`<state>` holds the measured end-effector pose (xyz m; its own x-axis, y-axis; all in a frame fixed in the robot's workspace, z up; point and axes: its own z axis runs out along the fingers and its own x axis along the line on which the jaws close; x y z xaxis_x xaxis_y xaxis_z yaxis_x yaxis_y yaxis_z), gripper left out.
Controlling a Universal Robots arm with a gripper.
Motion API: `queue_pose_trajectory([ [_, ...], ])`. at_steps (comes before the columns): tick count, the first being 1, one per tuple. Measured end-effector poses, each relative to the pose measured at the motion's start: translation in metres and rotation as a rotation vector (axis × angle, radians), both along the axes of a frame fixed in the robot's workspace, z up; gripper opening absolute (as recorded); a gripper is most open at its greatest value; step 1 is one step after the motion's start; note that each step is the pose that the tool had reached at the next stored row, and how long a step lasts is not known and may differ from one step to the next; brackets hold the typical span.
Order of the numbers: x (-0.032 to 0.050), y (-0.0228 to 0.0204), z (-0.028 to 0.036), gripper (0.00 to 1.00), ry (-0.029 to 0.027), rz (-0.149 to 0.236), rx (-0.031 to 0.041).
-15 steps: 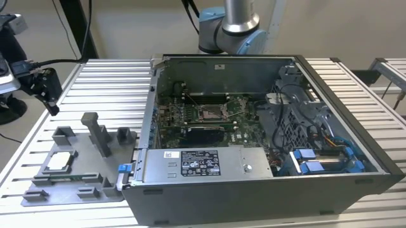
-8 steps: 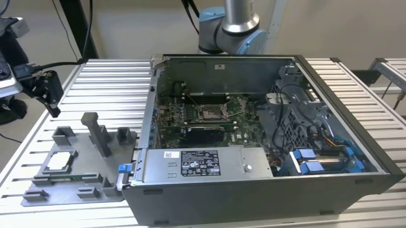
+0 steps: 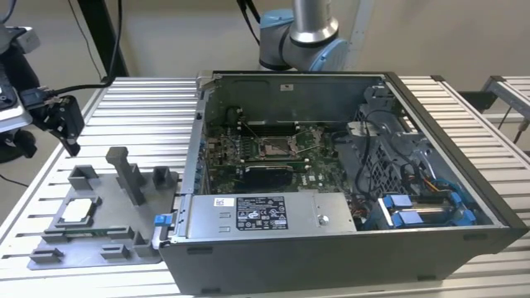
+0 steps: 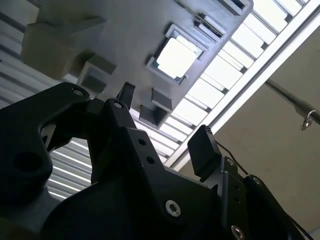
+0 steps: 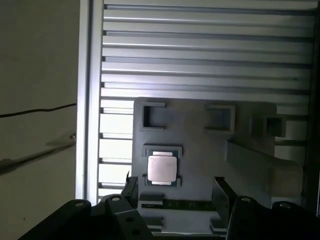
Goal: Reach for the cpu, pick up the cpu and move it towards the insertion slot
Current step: 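Pick up the cpu and move it towards the insertion slot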
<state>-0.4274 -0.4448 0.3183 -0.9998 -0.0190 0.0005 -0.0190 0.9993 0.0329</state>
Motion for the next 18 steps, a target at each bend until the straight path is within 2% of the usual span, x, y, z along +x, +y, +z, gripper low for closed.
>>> queue_pose_trajectory([
  [10, -0.0009, -0.0001, -0.0149, 1.0, 0.0, 0.0, -0.0001],
  [18, -0.0008, -0.0026, -0.0271, 1.0, 0.0001, 0.0, -0.0002],
])
